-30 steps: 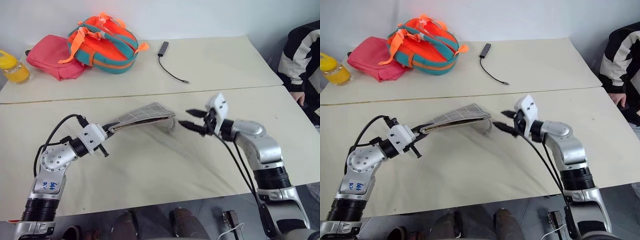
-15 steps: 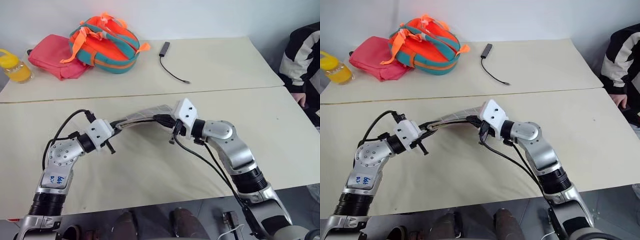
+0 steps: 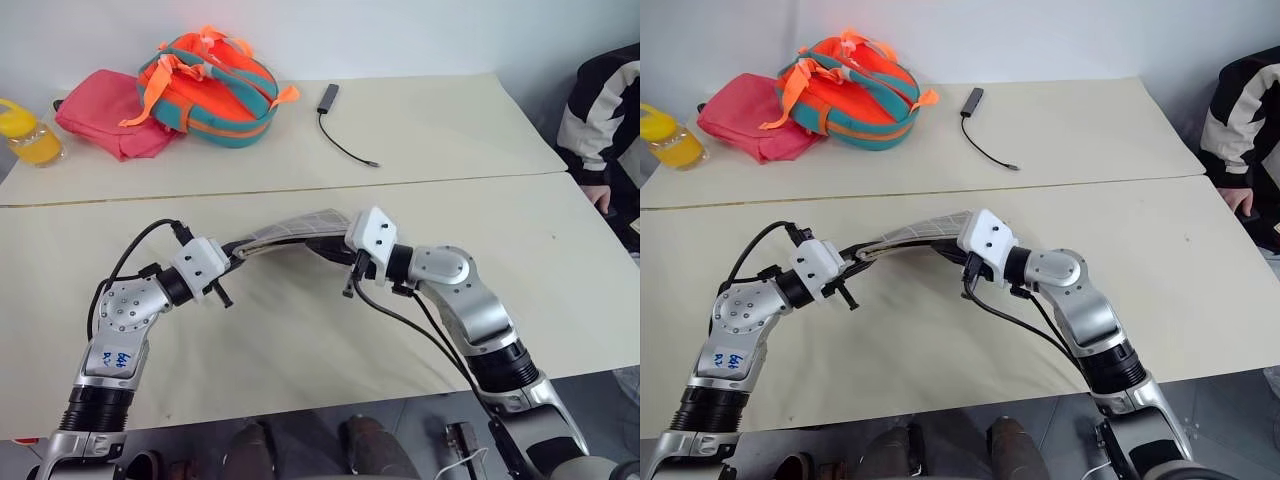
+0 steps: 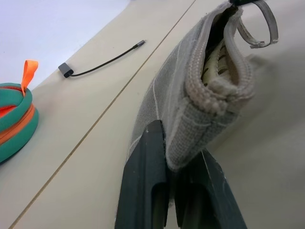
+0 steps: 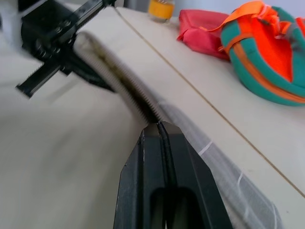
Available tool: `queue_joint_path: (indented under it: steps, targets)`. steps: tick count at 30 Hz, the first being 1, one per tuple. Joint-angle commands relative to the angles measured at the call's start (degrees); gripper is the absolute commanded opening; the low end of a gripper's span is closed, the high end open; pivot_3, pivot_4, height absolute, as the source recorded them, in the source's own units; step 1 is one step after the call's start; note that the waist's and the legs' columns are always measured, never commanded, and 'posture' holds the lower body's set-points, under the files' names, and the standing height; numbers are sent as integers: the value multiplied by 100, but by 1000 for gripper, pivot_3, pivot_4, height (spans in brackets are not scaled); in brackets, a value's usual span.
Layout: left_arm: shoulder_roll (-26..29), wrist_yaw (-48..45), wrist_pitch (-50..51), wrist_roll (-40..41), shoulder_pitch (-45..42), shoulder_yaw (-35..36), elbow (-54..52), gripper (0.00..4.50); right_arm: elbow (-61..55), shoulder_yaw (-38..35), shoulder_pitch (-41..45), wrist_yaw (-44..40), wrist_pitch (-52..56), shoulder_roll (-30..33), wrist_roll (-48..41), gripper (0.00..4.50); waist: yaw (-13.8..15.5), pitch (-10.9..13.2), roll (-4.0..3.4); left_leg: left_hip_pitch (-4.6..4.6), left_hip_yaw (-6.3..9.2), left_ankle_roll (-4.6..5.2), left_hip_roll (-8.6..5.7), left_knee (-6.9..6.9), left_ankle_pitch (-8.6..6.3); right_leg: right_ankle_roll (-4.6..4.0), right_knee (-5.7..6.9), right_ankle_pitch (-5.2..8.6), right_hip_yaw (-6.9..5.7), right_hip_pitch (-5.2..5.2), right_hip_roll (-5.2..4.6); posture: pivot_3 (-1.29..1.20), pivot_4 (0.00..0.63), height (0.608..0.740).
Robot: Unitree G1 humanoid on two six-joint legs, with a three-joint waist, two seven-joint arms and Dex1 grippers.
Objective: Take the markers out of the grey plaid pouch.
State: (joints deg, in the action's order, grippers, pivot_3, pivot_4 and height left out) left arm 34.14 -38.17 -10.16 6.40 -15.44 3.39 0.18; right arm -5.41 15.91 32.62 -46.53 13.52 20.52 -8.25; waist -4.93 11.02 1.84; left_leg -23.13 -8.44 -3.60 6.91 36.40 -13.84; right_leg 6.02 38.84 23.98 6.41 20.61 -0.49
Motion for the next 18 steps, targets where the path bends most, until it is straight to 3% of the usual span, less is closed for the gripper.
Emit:
queue_joint_path:
  steps: [1,6,14,18]
  targets:
    - [-6,41,-52,47,-39,75,-282,0,5,20,44,91,-191,-13,180,31,-5,0,0,0,-1,0,0,0,0,0,0,0,1,0,0,0,150,740]
    - [19,25,-122,-33,51,37,-322,0,41,-41,38,167,-99,-95,189,31,-3,0,0,0,0,0,1,2,0,0,0,0,0,0,0,0,150,740]
    - [-11,39,-195,-128,70,10,-224,0,-414,-369,101,-238,288,-172,-704,31,1,0,0,0,1,0,1,2,0,0,1,0,-1,-1,0,0,150,740]
    - [-39,53,-185,-133,61,-2,-276,0,-147,-264,151,-41,128,-183,-377,31,2,0,0,0,1,0,1,4,0,0,2,0,0,-1,0,0,150,740]
